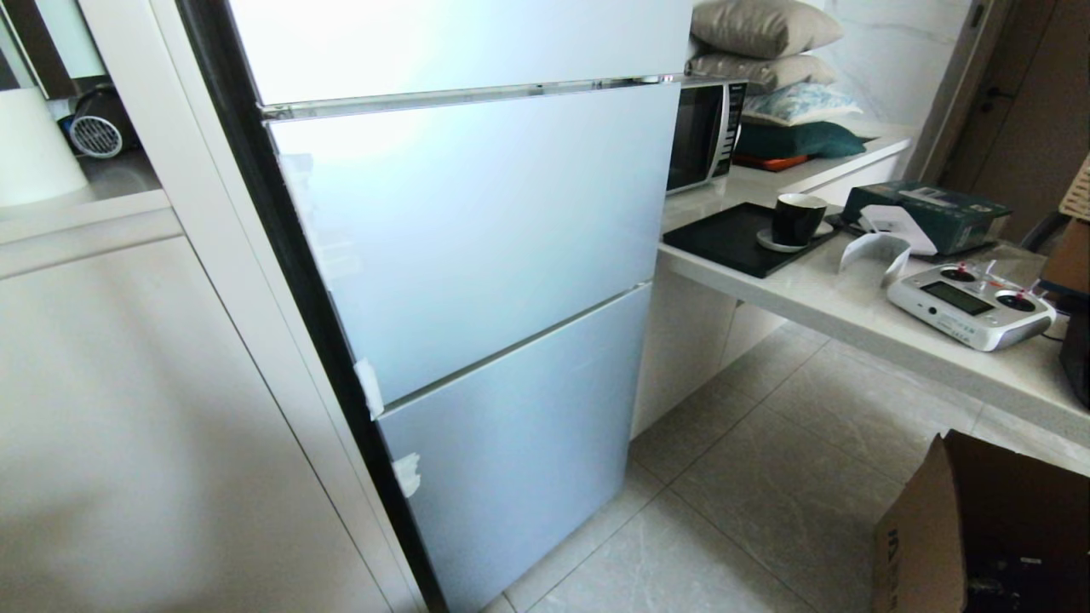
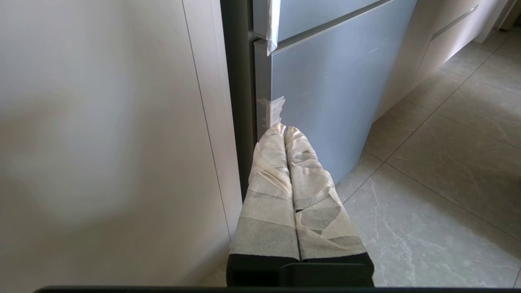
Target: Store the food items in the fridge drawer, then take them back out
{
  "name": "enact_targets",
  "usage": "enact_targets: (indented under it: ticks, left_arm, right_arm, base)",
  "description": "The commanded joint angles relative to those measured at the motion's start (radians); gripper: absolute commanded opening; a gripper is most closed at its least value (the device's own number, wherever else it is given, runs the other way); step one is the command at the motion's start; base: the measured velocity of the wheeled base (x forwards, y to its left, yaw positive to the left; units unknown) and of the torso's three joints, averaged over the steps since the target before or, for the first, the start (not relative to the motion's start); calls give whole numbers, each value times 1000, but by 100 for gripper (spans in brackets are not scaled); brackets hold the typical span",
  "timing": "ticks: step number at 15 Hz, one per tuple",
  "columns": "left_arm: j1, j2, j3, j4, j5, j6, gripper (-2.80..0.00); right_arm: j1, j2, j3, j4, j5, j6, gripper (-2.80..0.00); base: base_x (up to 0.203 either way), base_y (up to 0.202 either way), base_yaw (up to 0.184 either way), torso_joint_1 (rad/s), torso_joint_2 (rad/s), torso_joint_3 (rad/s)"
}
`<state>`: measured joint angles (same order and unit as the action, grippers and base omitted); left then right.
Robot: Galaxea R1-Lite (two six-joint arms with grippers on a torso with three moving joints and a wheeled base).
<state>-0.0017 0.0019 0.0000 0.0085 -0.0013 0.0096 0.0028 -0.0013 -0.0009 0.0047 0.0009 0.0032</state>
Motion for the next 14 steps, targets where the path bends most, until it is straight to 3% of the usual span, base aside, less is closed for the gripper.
enact_targets:
  ticks: [1,4,8,10,14]
  left_arm:
    - [0,0,0,-1,0,0,-280]
    - [0,0,-7,-26,1,-2,-280]
    - [0,72,-185,-72,-8,-40,-280]
    - [-9,192,-291,-77,-23,-167,-280]
    - [-82,506,-463,-123,-53,-572,-280]
  right_arm:
    - [0,1,1,0,1,0,-280]
    - [0,1,1,0,1,0,-280]
    - [0,1,-1,0,1,0,-280]
    - [0,1,-1,0,1,0,-280]
    - [0,1,-1,0,1,0,-280]
  base:
    - [0,0,0,0,0,0]
    - [0,0,0,0,0,0]
    - [0,0,0,0,0,0]
    - [0,0,0,0,0,0]
    - [0,0,0,0,0,0]
